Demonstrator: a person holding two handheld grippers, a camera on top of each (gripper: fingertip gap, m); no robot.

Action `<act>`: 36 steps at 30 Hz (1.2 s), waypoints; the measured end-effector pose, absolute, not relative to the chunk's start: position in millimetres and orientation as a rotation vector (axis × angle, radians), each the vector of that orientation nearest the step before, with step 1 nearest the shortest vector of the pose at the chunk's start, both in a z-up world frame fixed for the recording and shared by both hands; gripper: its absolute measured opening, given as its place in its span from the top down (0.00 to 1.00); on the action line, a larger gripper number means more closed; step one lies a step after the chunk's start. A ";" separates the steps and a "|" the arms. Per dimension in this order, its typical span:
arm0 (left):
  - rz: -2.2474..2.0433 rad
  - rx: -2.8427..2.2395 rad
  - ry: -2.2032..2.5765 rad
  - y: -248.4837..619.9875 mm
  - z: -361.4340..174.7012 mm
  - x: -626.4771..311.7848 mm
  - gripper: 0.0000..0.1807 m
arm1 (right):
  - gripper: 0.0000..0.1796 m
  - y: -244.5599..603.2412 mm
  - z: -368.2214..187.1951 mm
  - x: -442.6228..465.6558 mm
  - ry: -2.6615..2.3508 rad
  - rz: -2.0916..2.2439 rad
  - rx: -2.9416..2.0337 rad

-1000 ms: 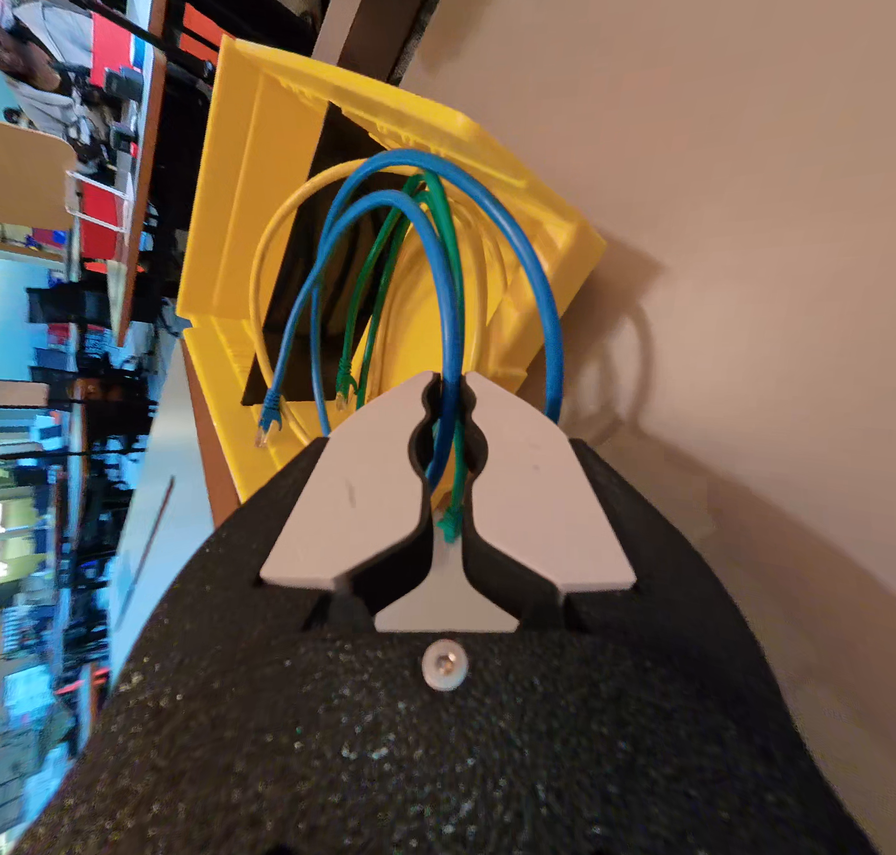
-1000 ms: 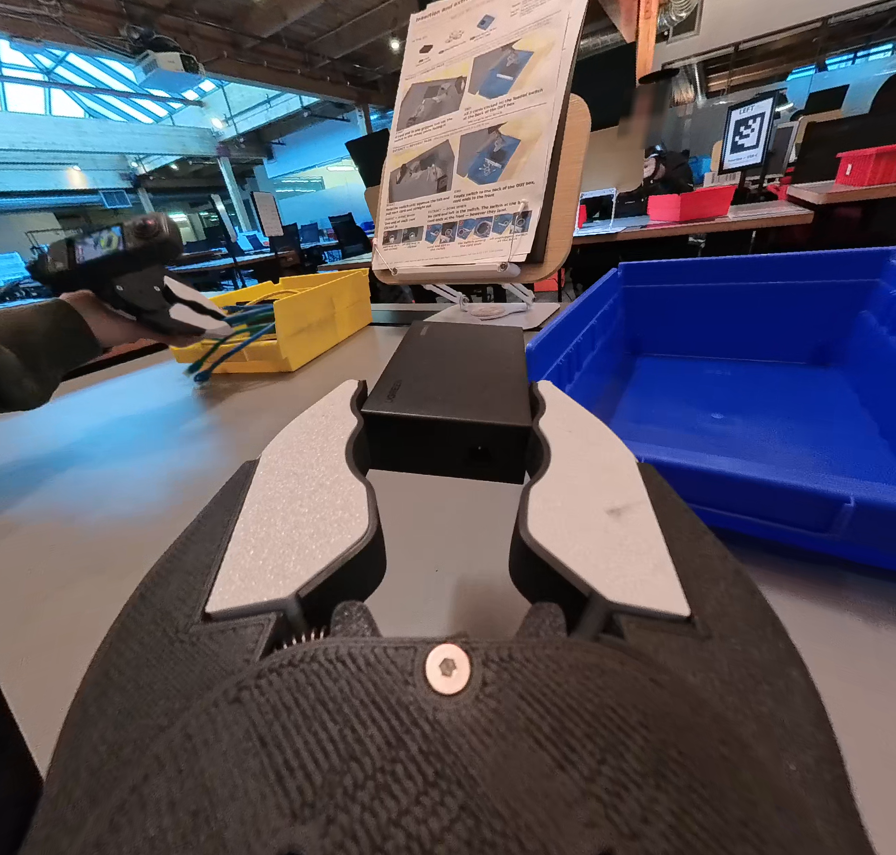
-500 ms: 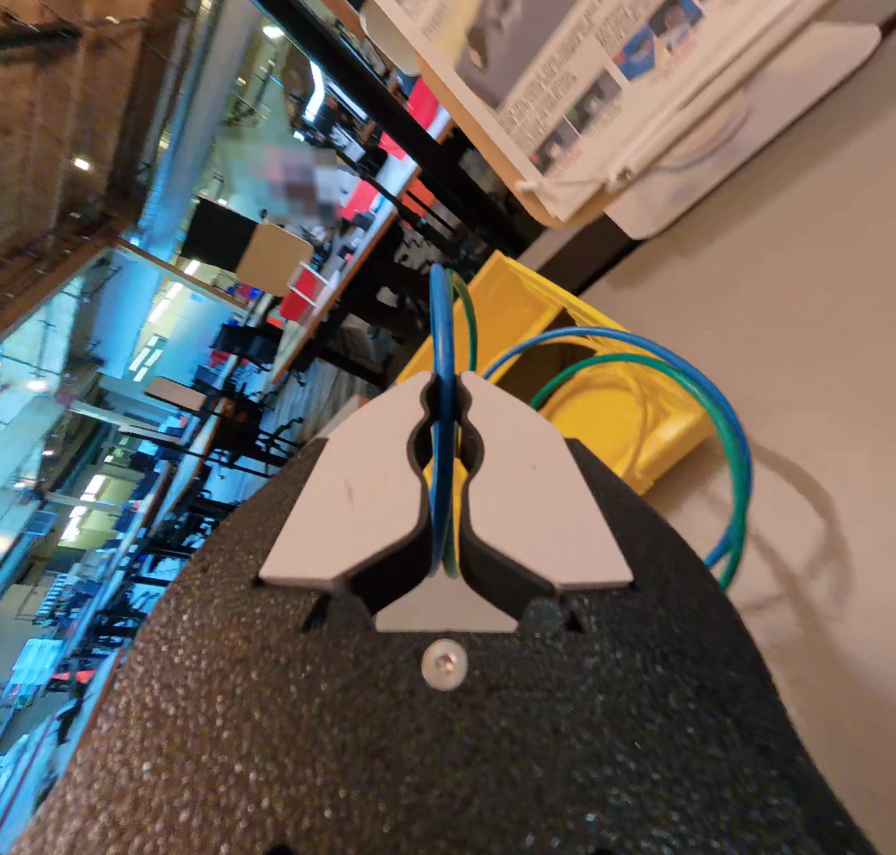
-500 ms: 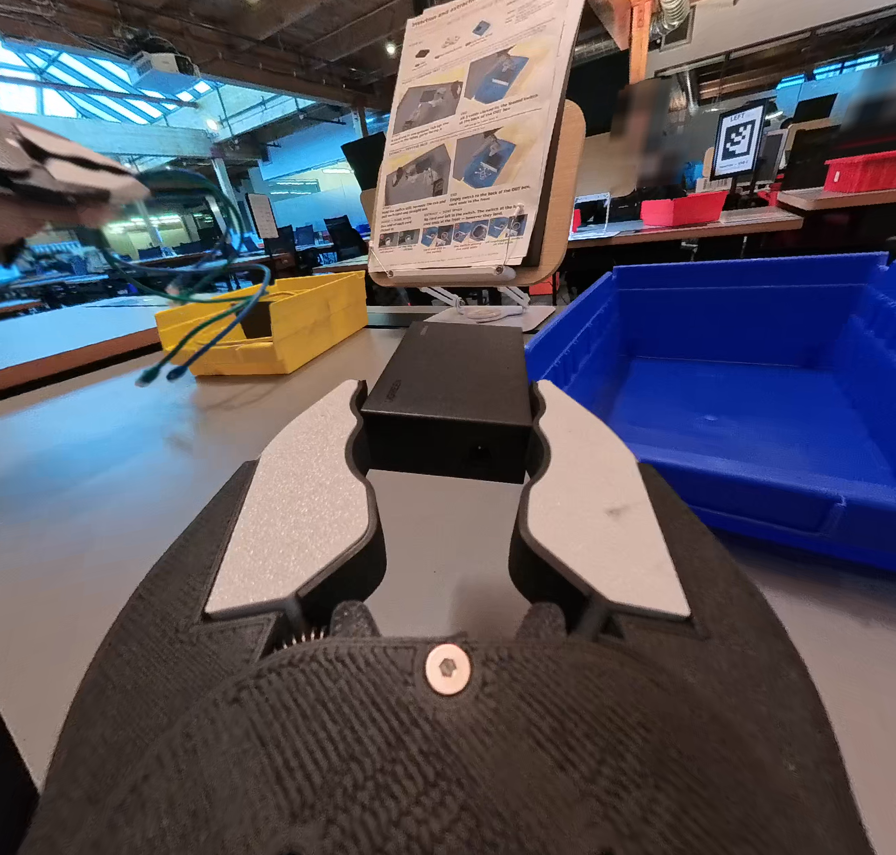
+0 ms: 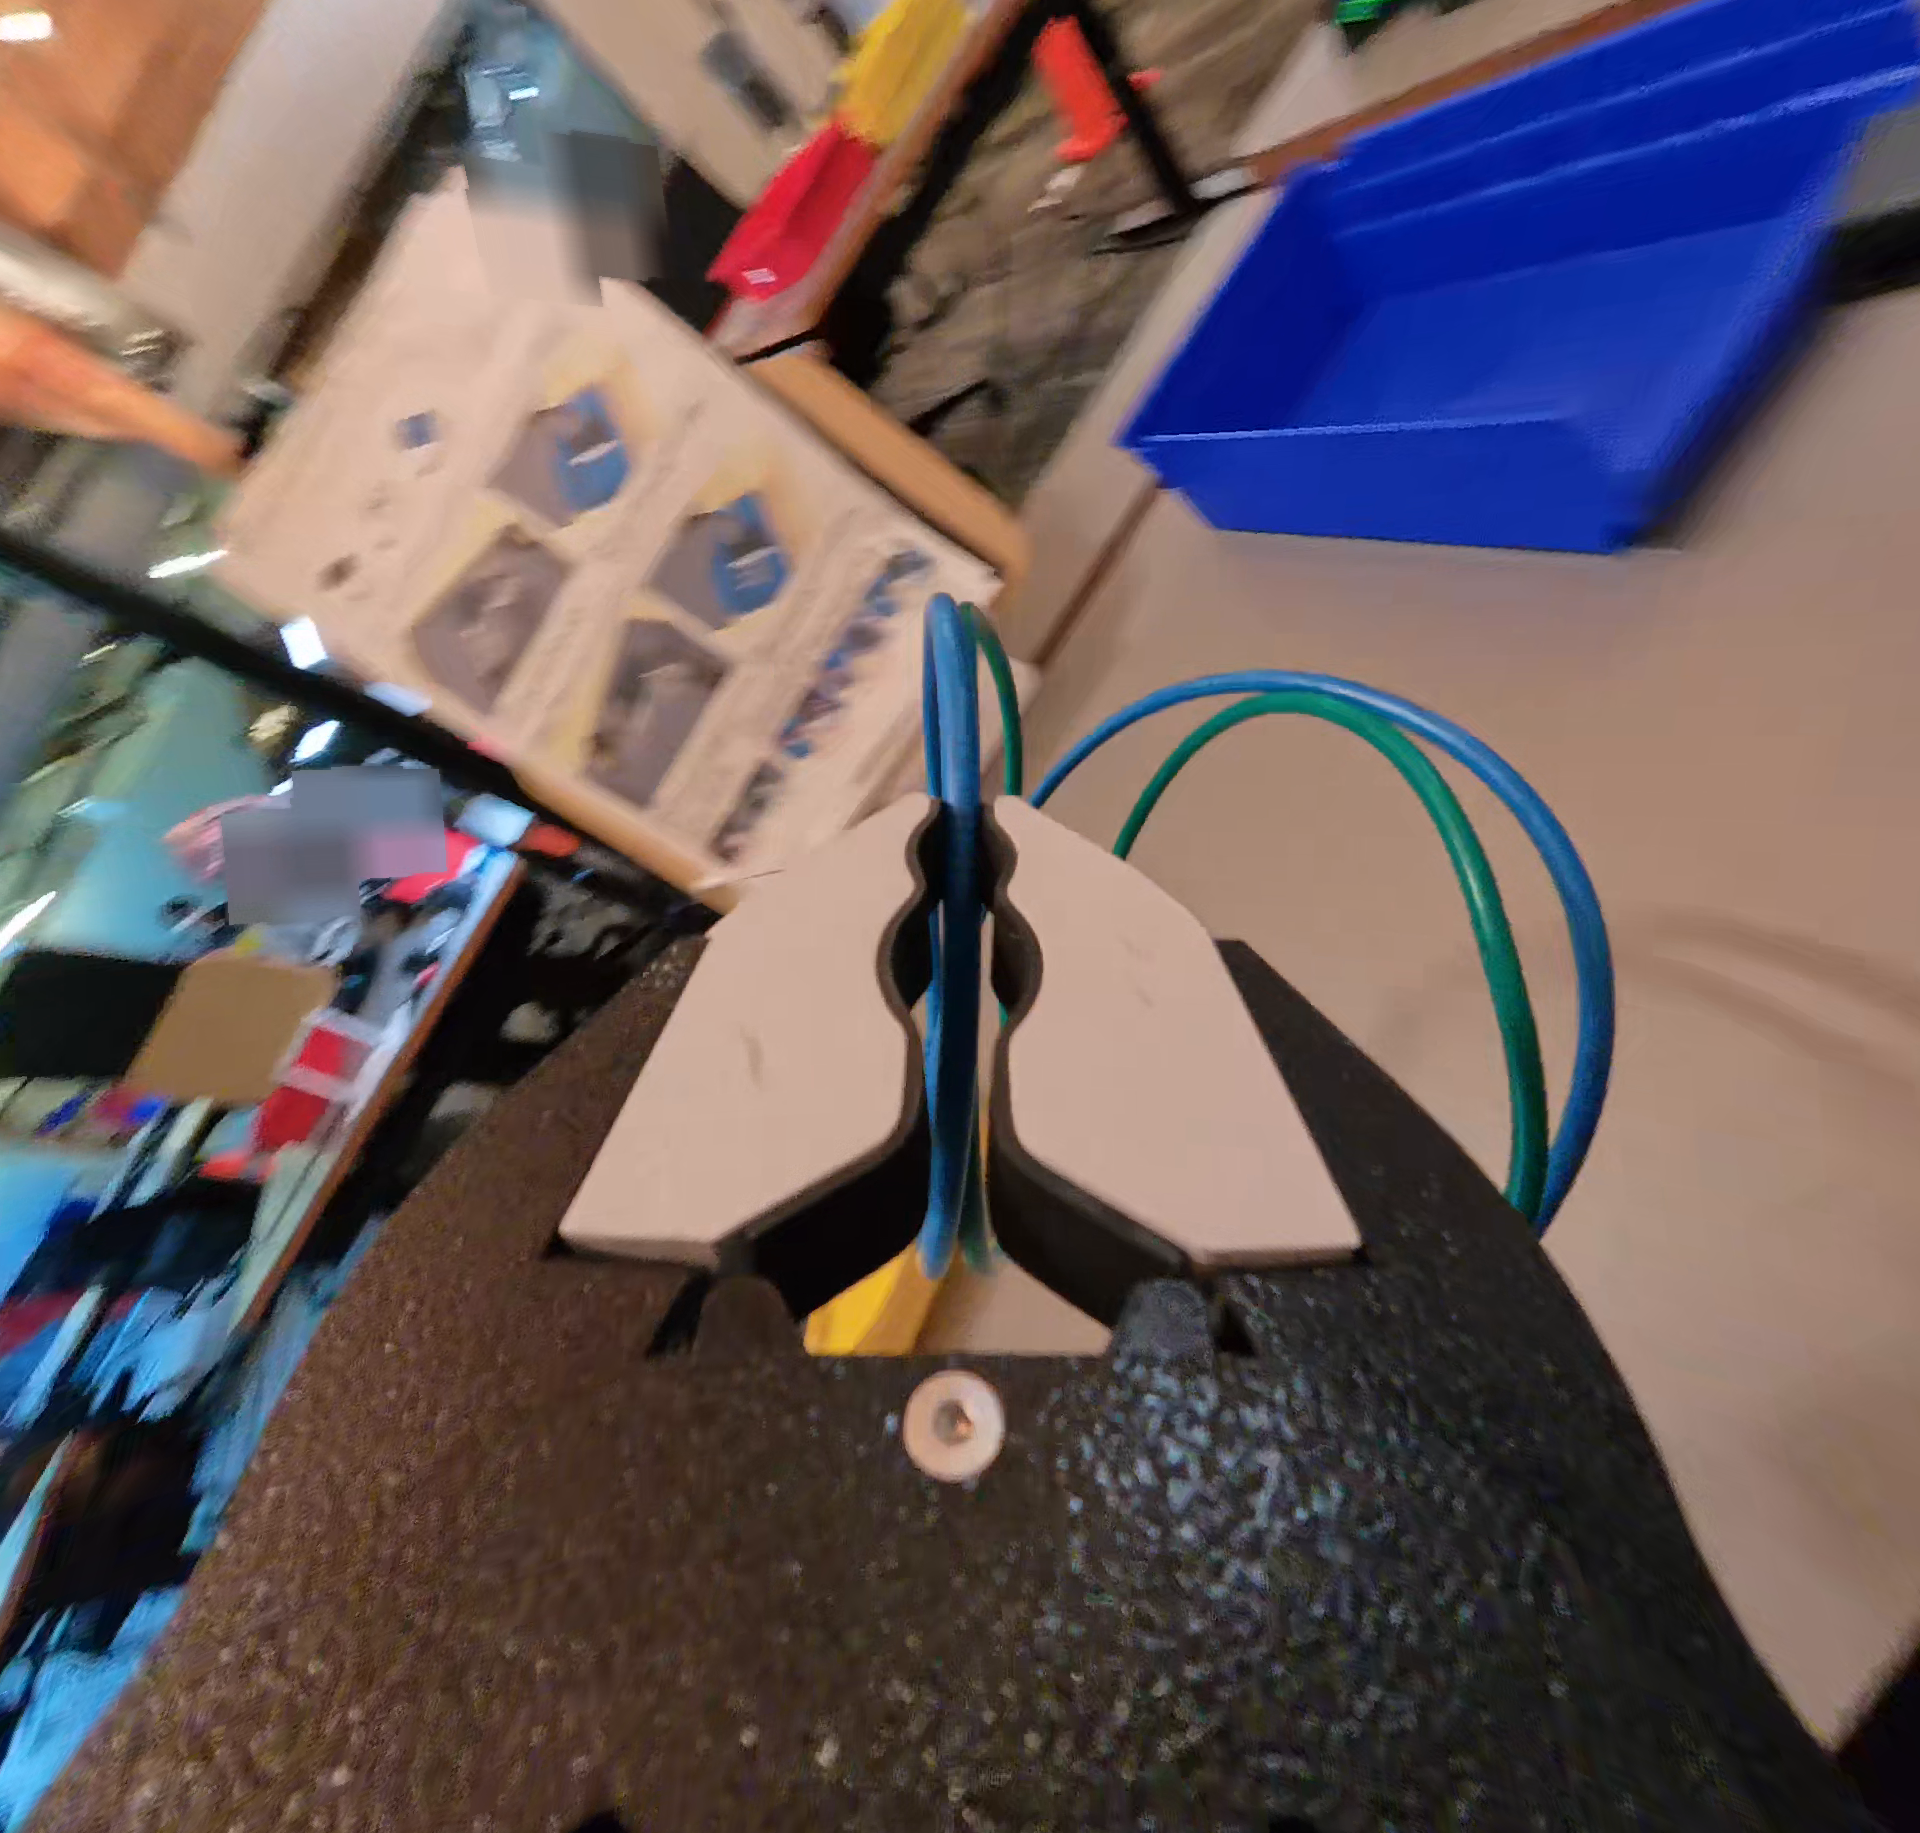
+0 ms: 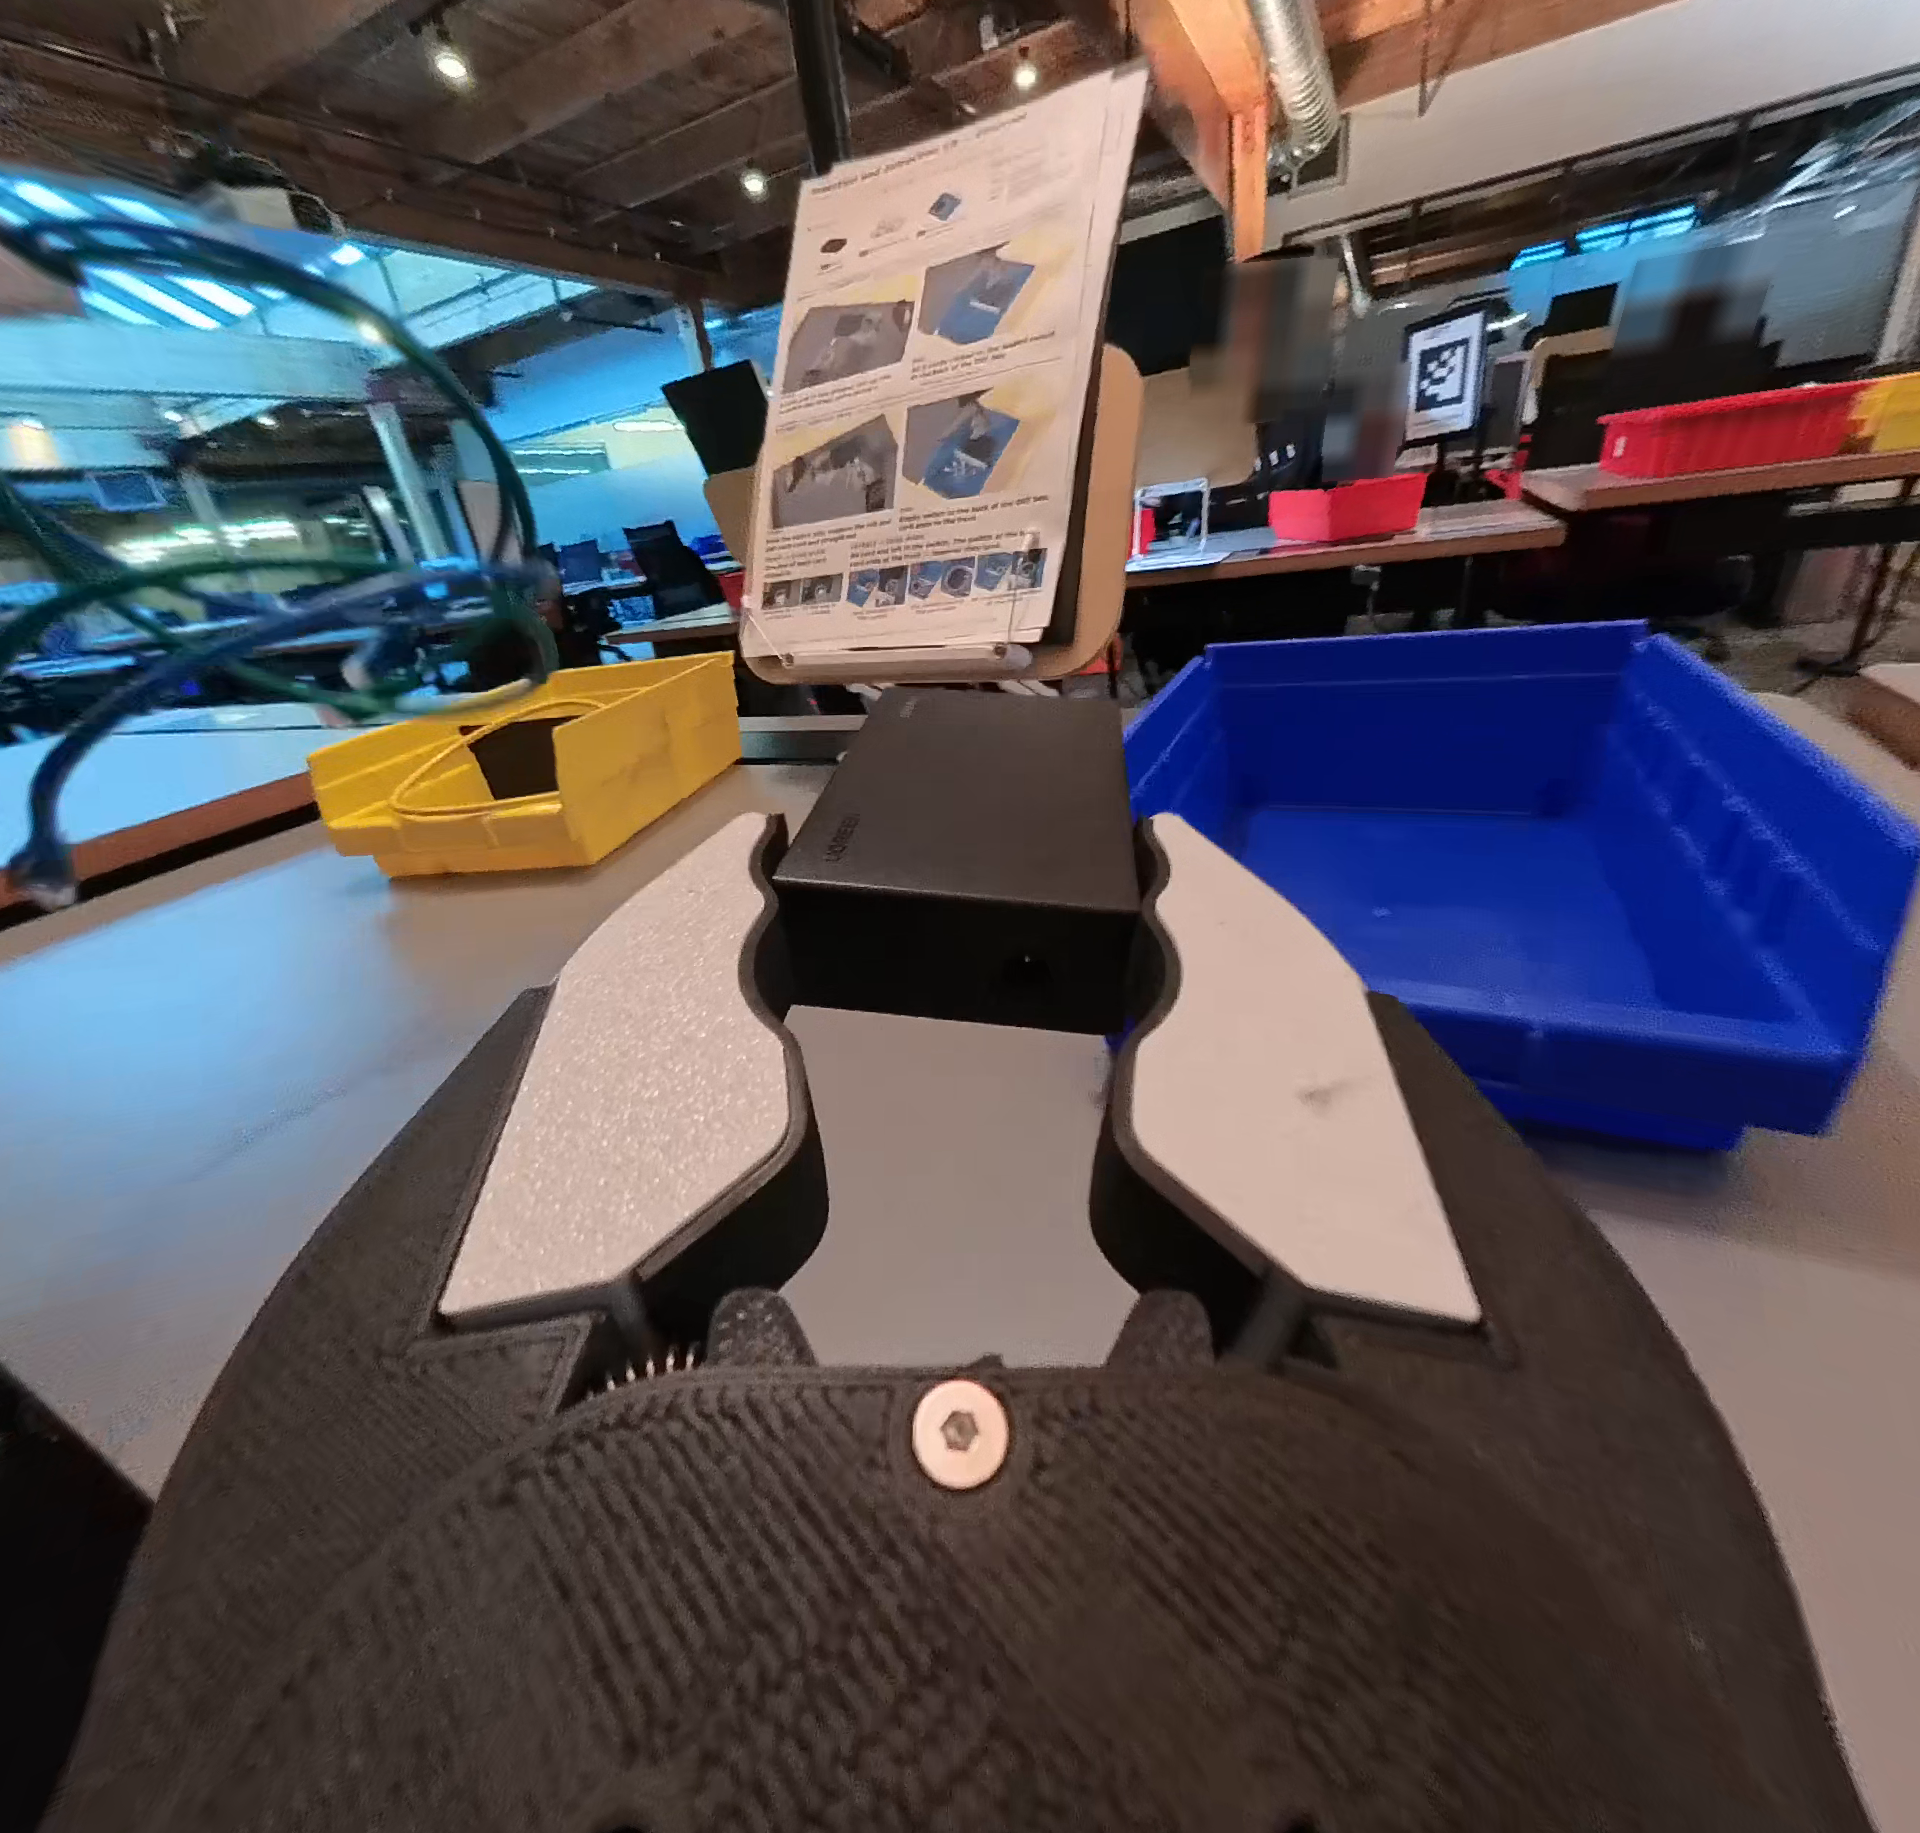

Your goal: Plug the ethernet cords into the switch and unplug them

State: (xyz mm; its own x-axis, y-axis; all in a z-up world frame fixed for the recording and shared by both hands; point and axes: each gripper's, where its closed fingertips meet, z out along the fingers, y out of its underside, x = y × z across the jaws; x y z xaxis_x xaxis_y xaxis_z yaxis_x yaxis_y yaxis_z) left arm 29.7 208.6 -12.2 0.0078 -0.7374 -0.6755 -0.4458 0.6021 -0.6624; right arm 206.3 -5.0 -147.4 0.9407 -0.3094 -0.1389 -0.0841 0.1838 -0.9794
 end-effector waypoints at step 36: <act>-0.944 -0.940 2.494 138.4 -222.4 93.8 0.83 | 0.65 -16.2 -175.6 241.7 0.327 -0.260 -1.406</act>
State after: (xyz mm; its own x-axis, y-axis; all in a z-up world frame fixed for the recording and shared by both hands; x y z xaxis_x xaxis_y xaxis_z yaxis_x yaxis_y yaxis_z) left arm 93.8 138.4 -222.4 -0.7354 -0.6753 -0.0562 -0.4689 0.5670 -0.6772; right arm 241.7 -16.2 -175.6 0.9272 -0.3682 -0.0694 -0.0149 0.1488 -0.9888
